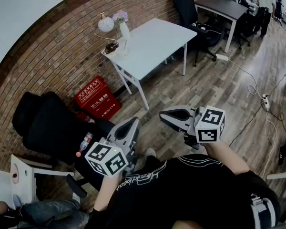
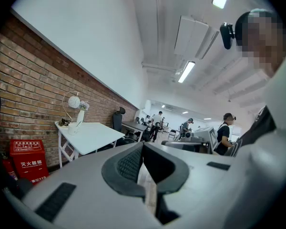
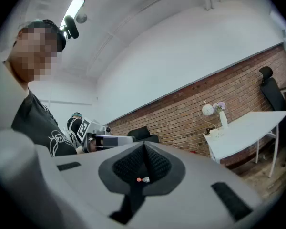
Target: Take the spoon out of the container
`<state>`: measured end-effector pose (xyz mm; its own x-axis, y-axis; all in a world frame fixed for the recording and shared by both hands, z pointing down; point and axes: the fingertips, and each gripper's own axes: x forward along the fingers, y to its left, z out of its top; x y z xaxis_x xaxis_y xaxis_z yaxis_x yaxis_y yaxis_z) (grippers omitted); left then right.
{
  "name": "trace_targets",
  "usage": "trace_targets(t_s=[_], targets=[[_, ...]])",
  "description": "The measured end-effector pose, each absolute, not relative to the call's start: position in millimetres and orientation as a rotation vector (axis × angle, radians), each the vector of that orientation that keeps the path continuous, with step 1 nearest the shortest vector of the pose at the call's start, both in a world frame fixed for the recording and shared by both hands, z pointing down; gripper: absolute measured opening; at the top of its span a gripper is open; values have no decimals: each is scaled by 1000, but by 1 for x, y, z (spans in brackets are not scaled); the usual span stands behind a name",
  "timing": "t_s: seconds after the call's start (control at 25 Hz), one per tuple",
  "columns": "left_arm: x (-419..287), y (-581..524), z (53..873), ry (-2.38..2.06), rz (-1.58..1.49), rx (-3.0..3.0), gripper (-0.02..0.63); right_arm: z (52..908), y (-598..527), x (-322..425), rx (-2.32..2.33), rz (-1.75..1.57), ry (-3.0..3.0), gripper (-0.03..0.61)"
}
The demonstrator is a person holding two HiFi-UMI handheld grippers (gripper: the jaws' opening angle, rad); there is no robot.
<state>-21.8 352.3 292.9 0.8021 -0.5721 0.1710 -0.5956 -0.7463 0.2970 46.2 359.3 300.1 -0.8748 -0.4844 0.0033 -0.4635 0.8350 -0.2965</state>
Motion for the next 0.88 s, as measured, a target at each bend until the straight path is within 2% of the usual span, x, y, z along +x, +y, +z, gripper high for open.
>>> trace_targets(t_s=[0.48,0.88], targets=[[-16,341,307,-857,103,2644,5,319,345,59,-854,-500,2908,-3],[-12,271,330,-818,105,2627,5,337,272,72,-998,-421,2889,-2]])
